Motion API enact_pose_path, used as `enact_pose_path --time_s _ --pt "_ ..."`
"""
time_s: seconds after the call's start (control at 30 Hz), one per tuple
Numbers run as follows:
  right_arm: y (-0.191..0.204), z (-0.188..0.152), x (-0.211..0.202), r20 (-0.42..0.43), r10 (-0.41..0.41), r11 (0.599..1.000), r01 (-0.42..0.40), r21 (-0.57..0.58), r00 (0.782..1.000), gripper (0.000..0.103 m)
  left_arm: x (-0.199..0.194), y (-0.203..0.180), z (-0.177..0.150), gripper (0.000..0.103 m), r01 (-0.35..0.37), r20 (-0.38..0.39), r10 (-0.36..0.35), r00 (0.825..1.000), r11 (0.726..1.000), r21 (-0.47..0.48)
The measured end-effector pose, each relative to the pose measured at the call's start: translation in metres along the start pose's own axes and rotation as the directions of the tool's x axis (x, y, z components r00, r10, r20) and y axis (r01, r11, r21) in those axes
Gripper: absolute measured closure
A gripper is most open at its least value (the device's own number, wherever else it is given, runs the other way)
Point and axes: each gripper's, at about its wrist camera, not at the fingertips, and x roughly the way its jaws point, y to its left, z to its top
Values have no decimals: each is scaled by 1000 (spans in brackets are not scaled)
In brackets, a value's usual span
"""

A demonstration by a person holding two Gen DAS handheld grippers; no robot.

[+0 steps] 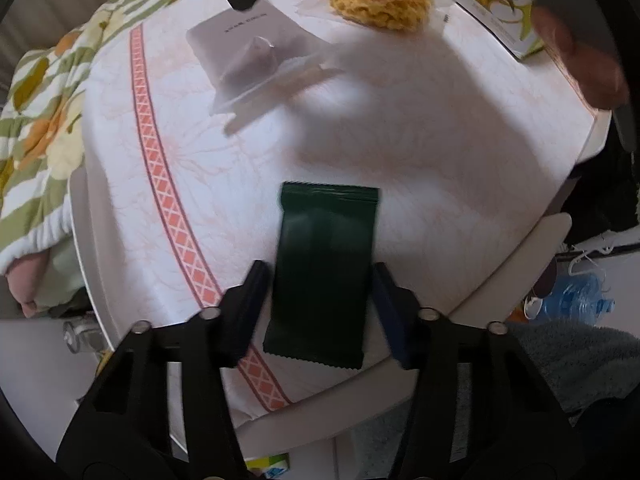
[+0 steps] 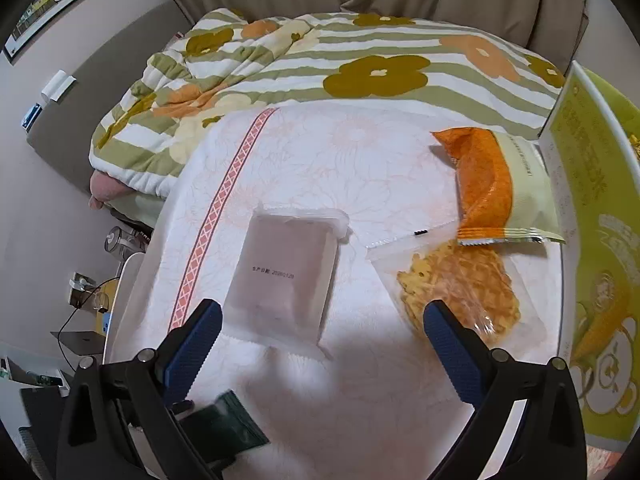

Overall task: Organize snacks
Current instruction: 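Grasp the dark green bar with left tool while right tool grasps grey-white pouch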

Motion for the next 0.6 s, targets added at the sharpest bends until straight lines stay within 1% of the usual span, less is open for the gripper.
enact_pose_path --time_s 0.07,0.17,0.27,0.33,0.43,0.5,0.6 --pt "1 2 5 -6 3 1000 -3 -1 1000 2 -1 7 2 62 9 0 -9 1000 1000 -27" --pt "4 5 11 -17 13 1000 -13 -2 1000 2 0 13 5 62 -5 6 5 1000 998 -64" --pt "8 8 19 -28 19 1000 -19 -10 999 2 -1 27 6 62 -15 9 16 1000 993 -121" --pt "11 9 25 -36 23 1000 -24 -15 999 2 -2 40 6 62 -22 9 23 1000 986 -168" --pt "14 11 32 -39 27 1000 -28 -13 999 3 -2 56 6 62 -11 9 13 1000 974 -226" --pt "17 12 35 -25 6 1000 -7 -19 1000 3 -2 67 7 62 -9 8 12 1000 963 -269" --pt "26 10 40 -5 -28 999 27 -47 1000 3 -3 80 7 62 16 18 -10 1000 945 -328"
